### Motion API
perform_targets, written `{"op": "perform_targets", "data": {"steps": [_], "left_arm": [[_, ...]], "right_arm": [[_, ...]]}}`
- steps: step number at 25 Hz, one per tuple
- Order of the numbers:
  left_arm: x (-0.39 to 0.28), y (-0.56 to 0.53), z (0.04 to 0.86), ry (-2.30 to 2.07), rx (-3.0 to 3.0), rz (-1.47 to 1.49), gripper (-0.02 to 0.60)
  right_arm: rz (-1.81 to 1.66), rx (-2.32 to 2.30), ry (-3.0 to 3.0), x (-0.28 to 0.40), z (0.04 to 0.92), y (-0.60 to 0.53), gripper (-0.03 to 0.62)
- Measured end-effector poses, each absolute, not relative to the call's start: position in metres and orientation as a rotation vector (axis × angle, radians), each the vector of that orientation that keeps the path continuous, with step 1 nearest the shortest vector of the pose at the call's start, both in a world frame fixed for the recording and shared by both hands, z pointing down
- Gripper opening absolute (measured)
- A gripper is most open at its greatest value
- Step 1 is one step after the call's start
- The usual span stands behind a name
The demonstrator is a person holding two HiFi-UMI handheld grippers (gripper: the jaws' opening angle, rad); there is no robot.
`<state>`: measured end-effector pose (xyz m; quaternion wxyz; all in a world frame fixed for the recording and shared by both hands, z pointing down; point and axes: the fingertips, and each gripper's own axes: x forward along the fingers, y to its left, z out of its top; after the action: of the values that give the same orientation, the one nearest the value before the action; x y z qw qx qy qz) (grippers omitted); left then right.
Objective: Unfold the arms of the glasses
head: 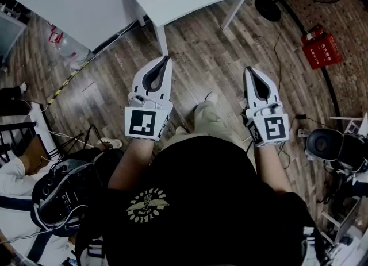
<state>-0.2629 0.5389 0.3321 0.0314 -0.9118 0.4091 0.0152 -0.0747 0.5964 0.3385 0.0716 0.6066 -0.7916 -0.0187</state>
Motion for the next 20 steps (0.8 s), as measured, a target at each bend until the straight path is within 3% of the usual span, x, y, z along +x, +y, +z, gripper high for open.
{"op": "perform_targets", "data": {"steps": [20], "left_arm": [[-0.193, 0.411, 0.332, 1.249, -2.737, -0.071, 0.006]], "right_arm": [[-0.105, 1.746, -2.519, -0.025, 0.323, 0.454, -0.005]]}}
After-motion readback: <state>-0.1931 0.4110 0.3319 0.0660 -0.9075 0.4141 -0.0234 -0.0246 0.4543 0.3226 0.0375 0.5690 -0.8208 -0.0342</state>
